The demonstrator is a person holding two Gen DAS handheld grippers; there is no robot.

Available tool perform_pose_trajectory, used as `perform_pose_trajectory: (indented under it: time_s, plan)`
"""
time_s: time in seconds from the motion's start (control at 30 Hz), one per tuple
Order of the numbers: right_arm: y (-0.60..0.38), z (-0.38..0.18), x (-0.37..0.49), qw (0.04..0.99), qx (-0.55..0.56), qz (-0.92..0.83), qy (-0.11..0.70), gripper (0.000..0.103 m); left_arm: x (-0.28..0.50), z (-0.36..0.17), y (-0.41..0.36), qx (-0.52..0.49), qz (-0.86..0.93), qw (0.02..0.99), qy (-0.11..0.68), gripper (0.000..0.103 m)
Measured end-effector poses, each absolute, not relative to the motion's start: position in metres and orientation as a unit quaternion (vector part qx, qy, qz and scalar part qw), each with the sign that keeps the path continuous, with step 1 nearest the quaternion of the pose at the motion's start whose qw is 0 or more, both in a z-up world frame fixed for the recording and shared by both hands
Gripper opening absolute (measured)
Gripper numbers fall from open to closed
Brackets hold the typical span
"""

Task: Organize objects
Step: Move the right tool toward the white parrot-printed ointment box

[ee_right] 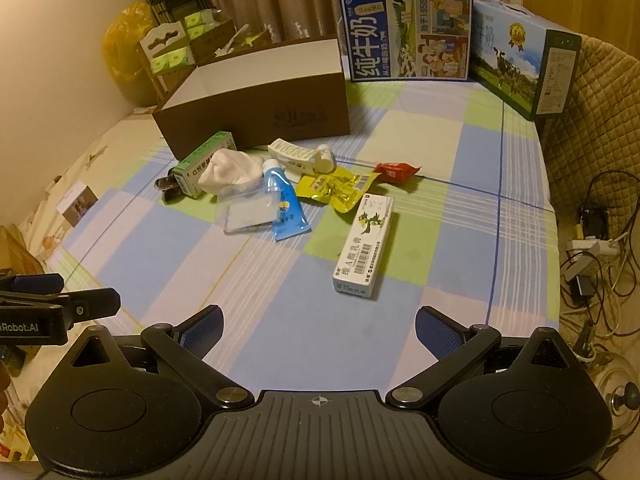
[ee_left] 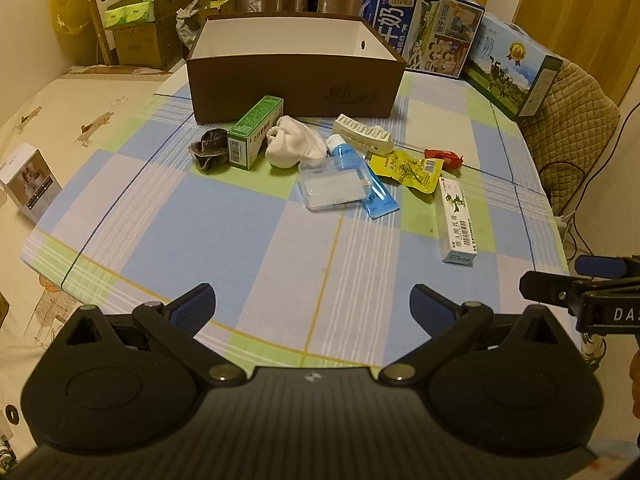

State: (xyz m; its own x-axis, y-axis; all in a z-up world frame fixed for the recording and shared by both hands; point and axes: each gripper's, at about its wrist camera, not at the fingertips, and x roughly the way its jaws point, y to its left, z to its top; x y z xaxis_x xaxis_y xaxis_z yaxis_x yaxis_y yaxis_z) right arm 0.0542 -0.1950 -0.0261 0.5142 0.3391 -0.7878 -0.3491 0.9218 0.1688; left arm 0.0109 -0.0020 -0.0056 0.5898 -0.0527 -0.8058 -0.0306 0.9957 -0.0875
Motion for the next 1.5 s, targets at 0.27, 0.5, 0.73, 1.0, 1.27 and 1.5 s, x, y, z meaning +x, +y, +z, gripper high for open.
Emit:
perform_pose_trajectory:
  time_s: [0.27,0.5,0.73,1.0,1.27,1.5]
  plan:
    - [-0.196,-0.028,0.061,0.866,0.001,0.202,0.457,0.1,0.018,-0.006,-0.001,-0.045,-0.001,0.887,0.459,0.102]
    - [-0.191,-0.028,0.067,0.864,0.0,0.208,0.458,0.1,0.024,-0.006,0.004,-0.045,0.004,0.886,0.461,0.102]
    - [-0.185,-0.029,0.076,0.863,0.002,0.213,0.459,0.1,0.03,-0.005,0.011,-0.044,0.012,0.884,0.465,0.102]
    - [-0.179,-0.031,0.086,0.862,0.004,0.215,0.459,0.1,0.04,-0.005,0.018,-0.043,0.017,0.883,0.468,0.102]
    - [-0.171,-0.034,0.098,0.862,0.01,0.21,0.461,0.1,0.054,-0.005,0.027,-0.039,0.016,0.881,0.471,0.102]
    - [-0.165,-0.038,0.109,0.863,0.015,0.202,0.463,0.1,0.066,-0.007,0.036,-0.038,0.015,0.879,0.474,0.102]
